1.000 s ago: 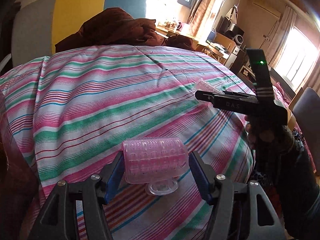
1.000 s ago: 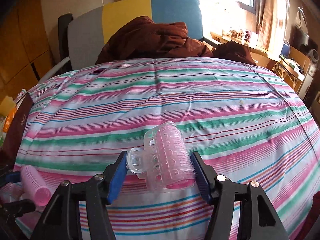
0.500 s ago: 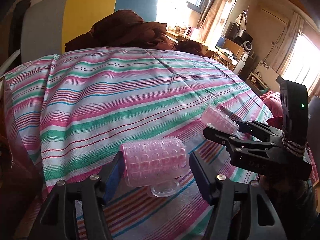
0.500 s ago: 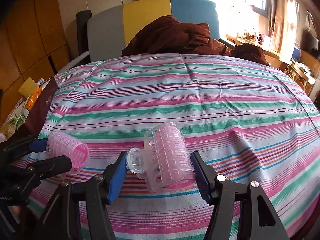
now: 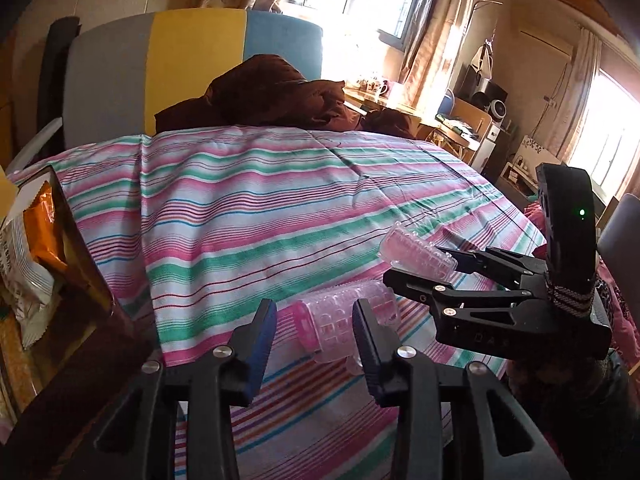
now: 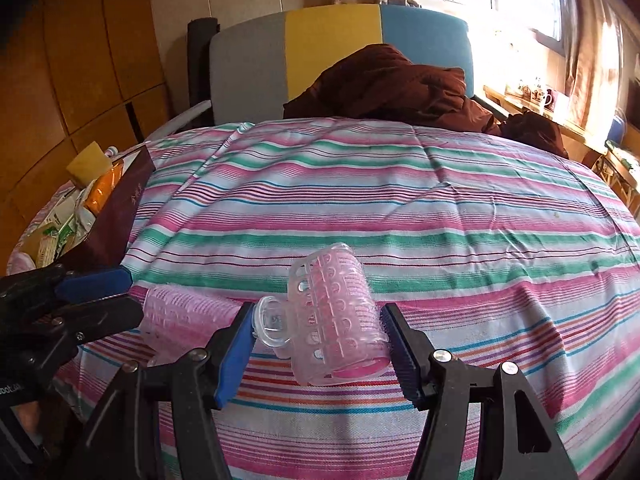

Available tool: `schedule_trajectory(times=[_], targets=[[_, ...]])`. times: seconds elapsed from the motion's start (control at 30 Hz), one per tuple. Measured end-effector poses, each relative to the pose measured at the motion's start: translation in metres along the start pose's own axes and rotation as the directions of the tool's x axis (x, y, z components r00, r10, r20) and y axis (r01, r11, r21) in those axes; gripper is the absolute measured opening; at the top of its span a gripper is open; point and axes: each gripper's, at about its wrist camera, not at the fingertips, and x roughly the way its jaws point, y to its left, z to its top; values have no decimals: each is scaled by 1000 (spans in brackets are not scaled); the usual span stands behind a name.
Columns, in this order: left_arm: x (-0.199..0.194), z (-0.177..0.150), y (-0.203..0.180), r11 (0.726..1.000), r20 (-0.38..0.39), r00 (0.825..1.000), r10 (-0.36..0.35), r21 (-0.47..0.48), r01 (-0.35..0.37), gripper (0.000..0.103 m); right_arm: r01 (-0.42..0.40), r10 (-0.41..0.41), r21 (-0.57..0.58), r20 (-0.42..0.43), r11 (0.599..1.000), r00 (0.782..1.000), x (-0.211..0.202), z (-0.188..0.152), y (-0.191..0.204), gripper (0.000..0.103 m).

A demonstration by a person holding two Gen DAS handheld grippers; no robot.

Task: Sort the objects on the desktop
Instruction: 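Grasp the other pink hair roller with the right tool while the left tool holds its roller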

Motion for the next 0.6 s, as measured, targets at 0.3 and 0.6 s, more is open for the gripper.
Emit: schedule_trajectory(times=[0.3, 0.6], targets=[[1, 0, -1, 996, -12, 997, -82, -47, 81, 85, 2, -3, 27, 25, 1000, 1000, -11, 1, -8, 63], [41, 9, -35, 999, -103, 994, 31, 25, -29, 85, 4, -12, 127, 61, 992, 998, -19, -6, -43, 63]])
